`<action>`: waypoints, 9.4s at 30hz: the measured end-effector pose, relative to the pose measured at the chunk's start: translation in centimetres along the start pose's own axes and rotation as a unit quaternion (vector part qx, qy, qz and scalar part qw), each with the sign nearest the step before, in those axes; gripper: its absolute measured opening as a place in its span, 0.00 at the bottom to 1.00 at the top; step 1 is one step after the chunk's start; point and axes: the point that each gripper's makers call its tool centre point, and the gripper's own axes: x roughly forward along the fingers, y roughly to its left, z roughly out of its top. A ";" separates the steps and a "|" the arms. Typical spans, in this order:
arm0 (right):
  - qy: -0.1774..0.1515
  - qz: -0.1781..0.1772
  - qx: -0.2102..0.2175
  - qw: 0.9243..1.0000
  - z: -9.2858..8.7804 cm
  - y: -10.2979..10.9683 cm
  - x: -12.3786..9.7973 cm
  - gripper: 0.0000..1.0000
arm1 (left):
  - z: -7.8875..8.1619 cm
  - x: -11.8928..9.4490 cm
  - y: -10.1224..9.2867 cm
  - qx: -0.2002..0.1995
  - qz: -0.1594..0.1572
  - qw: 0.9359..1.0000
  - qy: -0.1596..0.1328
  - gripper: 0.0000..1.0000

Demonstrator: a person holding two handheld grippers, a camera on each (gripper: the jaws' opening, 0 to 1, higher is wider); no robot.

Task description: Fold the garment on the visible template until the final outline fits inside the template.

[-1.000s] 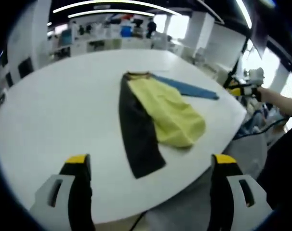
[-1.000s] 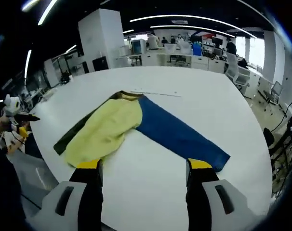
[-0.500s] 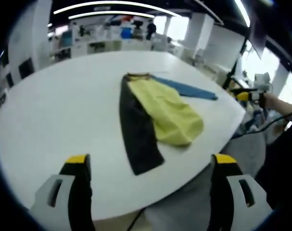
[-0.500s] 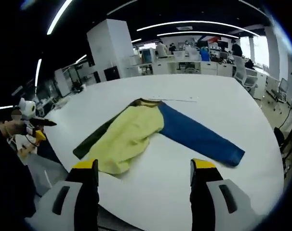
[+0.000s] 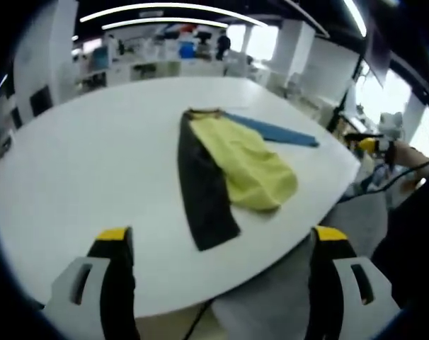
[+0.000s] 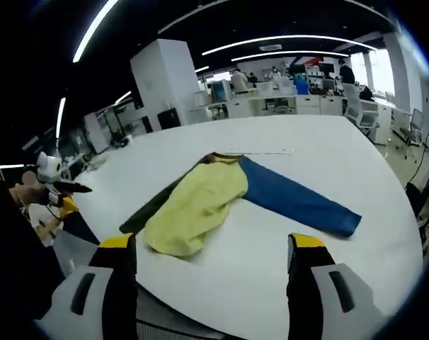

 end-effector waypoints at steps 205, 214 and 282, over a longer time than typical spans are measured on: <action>0.020 -0.043 0.031 0.998 -0.7 1.2 1.5 1.00 | -0.2 6.3 22.3 0.091 0.059 0.987 0.119 0.00; 0.023 -0.043 0.030 0.998 -0.3 1.5 2.2 1.00 | 0.6 6.8 24.4 0.088 0.067 0.987 0.120 0.00; 0.058 -0.057 0.036 0.996 -1.6 1.5 3.8 1.00 | -2.2 10.2 36.7 -0.027 0.210 0.965 0.153 0.00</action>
